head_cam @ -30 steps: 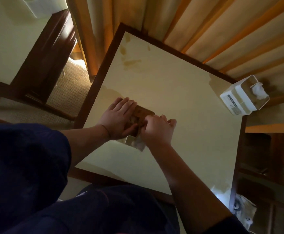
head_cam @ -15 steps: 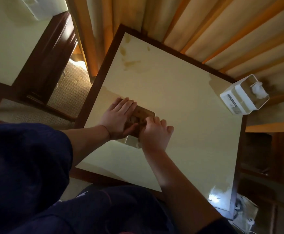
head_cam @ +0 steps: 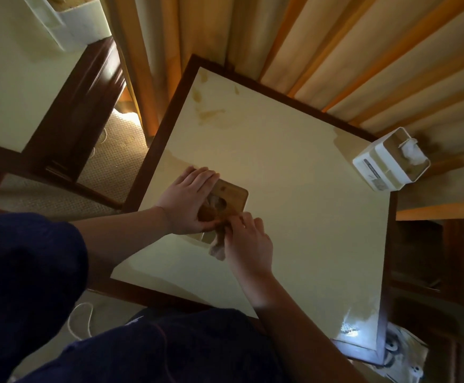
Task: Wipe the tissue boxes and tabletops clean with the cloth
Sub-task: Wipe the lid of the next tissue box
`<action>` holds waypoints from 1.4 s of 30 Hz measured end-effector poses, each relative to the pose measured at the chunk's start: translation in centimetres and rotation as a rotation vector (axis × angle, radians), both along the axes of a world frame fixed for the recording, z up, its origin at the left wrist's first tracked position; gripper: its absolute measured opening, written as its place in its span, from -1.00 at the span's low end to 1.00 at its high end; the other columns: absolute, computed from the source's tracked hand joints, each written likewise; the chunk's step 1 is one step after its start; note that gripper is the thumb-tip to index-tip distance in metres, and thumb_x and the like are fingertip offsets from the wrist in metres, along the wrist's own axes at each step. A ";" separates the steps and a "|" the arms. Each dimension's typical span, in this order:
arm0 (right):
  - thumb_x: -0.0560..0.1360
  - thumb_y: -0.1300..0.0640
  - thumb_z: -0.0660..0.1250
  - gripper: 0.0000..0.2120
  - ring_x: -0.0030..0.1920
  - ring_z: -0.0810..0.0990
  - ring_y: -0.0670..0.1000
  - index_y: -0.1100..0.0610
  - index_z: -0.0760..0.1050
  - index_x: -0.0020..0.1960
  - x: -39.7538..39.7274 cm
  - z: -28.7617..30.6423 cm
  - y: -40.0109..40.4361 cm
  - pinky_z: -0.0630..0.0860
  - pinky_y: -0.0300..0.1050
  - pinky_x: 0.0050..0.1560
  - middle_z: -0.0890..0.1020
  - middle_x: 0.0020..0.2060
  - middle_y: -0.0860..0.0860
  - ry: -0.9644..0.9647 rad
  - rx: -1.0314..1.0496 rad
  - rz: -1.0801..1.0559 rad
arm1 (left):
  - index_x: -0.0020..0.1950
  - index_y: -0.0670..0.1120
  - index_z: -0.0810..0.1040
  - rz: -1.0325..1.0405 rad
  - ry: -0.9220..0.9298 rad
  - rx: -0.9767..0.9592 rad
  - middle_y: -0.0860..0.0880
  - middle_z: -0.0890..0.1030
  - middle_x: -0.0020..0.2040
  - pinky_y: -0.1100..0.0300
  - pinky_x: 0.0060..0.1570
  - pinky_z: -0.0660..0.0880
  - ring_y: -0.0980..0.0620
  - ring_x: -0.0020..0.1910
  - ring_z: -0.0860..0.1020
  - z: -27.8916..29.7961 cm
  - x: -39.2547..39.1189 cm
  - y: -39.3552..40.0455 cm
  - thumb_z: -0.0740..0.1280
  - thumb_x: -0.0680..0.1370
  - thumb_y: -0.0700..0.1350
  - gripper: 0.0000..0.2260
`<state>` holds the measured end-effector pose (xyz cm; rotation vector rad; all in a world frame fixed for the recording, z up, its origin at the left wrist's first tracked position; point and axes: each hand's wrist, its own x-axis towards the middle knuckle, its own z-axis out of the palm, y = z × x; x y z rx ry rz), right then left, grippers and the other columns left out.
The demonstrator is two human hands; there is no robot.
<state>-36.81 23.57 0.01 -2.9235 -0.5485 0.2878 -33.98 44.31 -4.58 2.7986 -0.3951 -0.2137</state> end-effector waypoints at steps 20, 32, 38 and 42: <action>0.62 0.11 0.40 -0.83 0.06 0.65 0.02 0.04 0.63 0.21 0.6 0.9 -6.0 0.63 -0.07 0.01 0.68 0.08 0.00 0.024 0.032 0.303 | 0.70 0.03 -0.05 -0.878 0.166 0.529 -0.03 -0.10 0.72 -0.31 0.56 -0.31 -0.10 0.66 -0.28 6.0 5.3 -3.2 0.56 0.46 0.12 0.02; 0.29 0.14 0.70 -0.65 -0.31 0.61 -0.05 0.05 0.60 -0.04 -3.1 -0.9 -5.5 0.36 -0.26 -0.39 0.64 -0.18 -0.06 0.003 0.103 0.221 | 0.68 -0.16 0.08 0.359 0.106 -0.110 -0.12 0.16 0.67 -0.13 0.64 -0.03 -0.13 0.67 0.06 1.3 -4.4 -5.1 0.03 0.62 0.38 -0.19; 0.42 0.09 0.59 -0.86 -0.21 0.63 -0.01 0.00 0.65 -0.08 -3.3 0.0 -4.6 0.42 -0.22 -0.28 0.65 -0.13 -0.07 0.119 0.018 0.145 | 0.70 -0.13 -0.07 0.343 0.063 -0.067 -0.09 -0.01 0.71 -0.19 0.64 -0.13 -0.09 0.68 -0.18 -0.5 -5.4 -5.8 -0.15 0.67 0.36 -0.24; 0.54 0.07 0.45 -0.93 -0.08 0.65 0.09 0.05 0.62 -0.01 -0.1 1.9 -2.7 0.50 -0.10 -0.14 0.61 -0.10 0.00 0.296 -0.071 0.149 | 0.70 -0.13 -0.02 0.345 0.050 -0.124 -0.09 0.03 0.70 -0.20 0.63 -0.15 -0.07 0.68 -0.17 -0.8 -5.4 -5.5 -0.13 0.64 0.38 -0.21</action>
